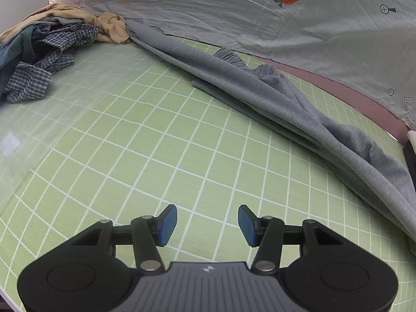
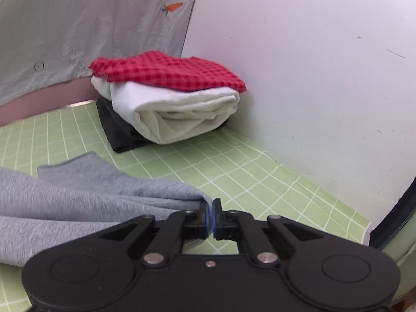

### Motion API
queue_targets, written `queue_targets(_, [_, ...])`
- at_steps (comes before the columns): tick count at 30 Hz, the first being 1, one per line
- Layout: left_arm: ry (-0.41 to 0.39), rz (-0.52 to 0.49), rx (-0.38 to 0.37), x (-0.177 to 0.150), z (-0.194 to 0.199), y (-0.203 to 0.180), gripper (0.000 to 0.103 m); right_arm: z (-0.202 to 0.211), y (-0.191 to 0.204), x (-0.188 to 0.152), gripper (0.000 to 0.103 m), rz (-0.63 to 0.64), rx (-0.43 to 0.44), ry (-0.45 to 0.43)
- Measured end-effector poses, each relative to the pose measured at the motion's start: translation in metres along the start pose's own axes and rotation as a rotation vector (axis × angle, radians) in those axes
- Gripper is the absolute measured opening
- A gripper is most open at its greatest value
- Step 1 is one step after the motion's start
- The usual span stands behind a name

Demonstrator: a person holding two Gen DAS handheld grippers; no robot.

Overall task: Fold clothes
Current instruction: 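Open both grippers and release the sweatpants on the mat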

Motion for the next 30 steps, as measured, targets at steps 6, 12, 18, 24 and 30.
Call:
queue_targets(6, [-0.006,0.039,0.050,0.012,-0.009,0.004,0.060,-0.013,0.015,-0.021,0.055,0.002,0.045,0.082])
queue_targets(12, [-0.011,0.053,0.055,0.048,-0.034,0.017,0.065,-0.009,0.092,-0.024,0.083,-0.013,0.145,0.086])
queue_targets(18, [-0.049,0.076,0.030,0.108,-0.071,0.036,0.069,-0.014,0.142,-0.039,0.083,-0.062,0.124,0.134])
queue_targets(24, [-0.065,0.064,0.013,0.158,-0.112,0.052,0.072,-0.003,0.154,-0.050,0.089,-0.120,0.045,0.144])
queue_targets(30, [-0.089,0.049,-0.007,0.199,-0.153,0.063,0.072,0.001,0.161,-0.058,0.091,-0.141,-0.013,0.158])
Point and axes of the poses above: each gripper's, at about its wrist camera, not at the fingertips, and z roughly against the way its jaws point, y to its left, x to its top, the point moved 10 cm from there along -z, roughly the way its jaws point, and after that the axes turned 11 degrees about x, right-handed, at the moved point
